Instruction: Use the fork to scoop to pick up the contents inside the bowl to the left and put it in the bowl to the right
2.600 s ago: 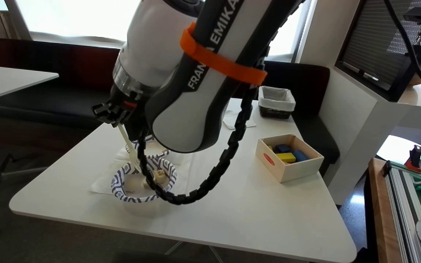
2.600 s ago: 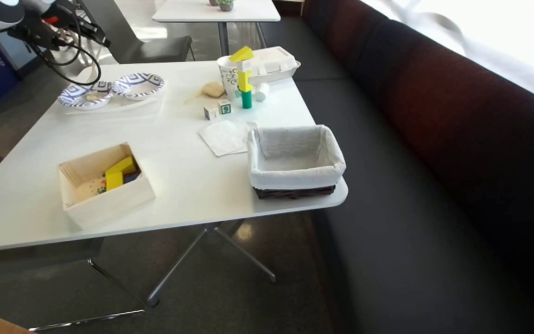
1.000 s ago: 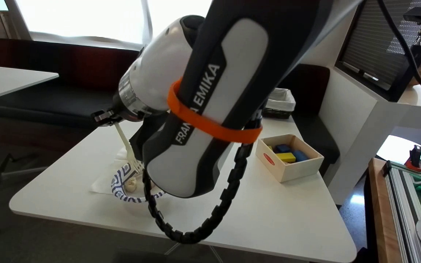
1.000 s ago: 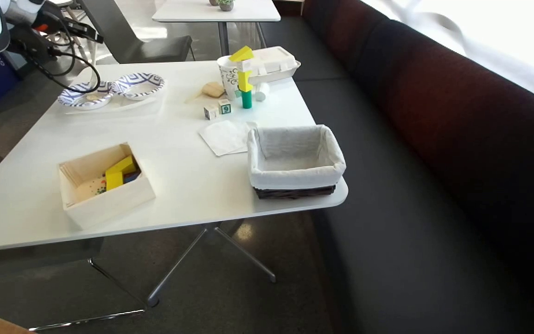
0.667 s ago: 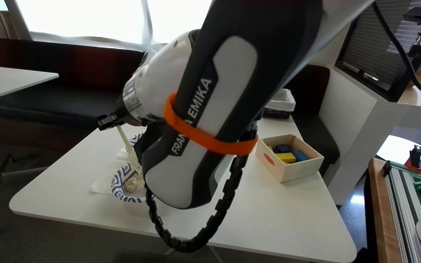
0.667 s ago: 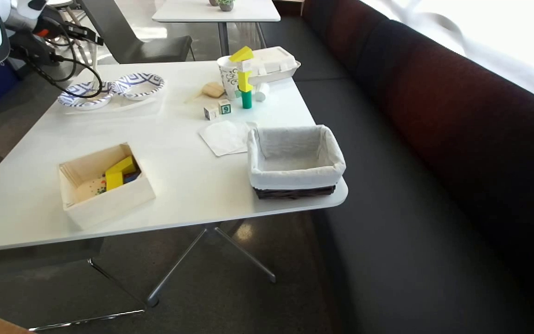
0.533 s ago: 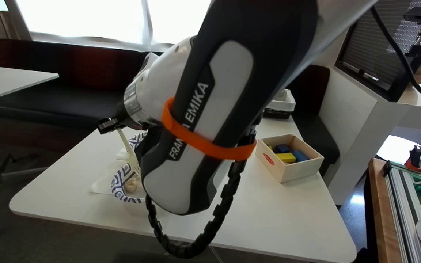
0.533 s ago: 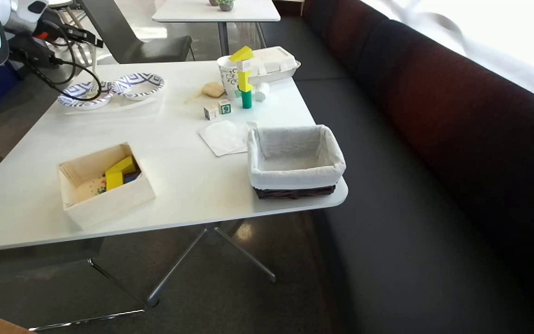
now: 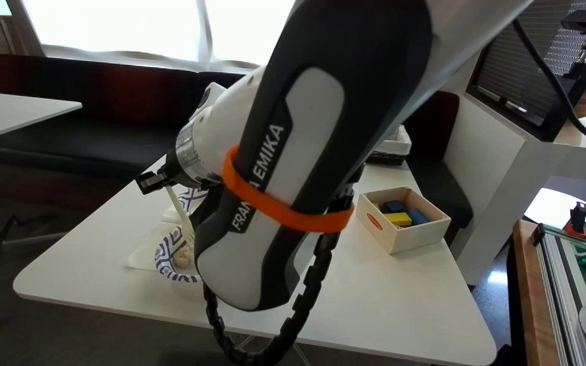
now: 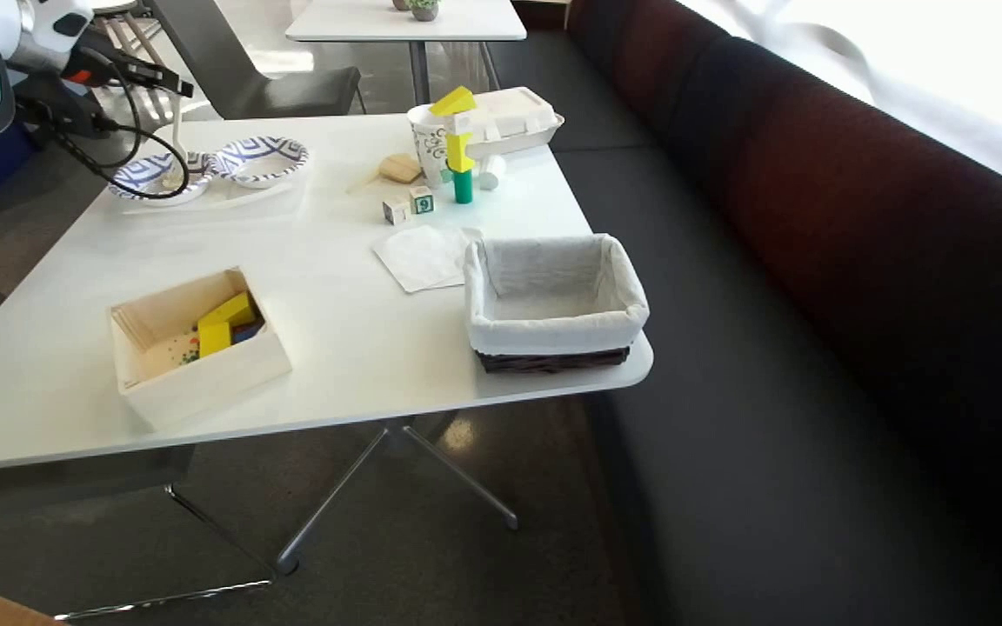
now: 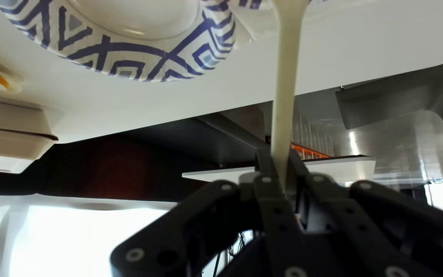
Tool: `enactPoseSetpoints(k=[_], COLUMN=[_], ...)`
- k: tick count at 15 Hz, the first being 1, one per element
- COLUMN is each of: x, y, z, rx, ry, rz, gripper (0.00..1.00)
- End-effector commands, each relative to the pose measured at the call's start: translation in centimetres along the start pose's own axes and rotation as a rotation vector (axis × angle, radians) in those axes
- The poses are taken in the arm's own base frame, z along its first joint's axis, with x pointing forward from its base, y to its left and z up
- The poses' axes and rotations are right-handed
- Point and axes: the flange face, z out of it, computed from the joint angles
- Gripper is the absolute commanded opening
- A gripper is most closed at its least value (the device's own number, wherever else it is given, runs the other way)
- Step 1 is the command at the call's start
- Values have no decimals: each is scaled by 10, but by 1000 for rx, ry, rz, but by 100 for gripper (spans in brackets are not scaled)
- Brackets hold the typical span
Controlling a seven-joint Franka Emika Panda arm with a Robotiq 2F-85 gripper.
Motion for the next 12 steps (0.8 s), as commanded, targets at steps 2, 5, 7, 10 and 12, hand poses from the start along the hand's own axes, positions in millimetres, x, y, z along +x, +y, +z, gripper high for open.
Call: enactPoseSetpoints(k=[2, 5, 7, 10, 12], x=[-6, -10, -16, -24, -28], y=[1, 0, 1, 1, 1], z=[0, 0, 1, 3, 3], rx=[-6, 2, 4, 13, 21], ry=[17, 2, 7, -1, -16], rz=[11, 44, 44, 61, 77], gripper=[3, 3, 3, 3, 3])
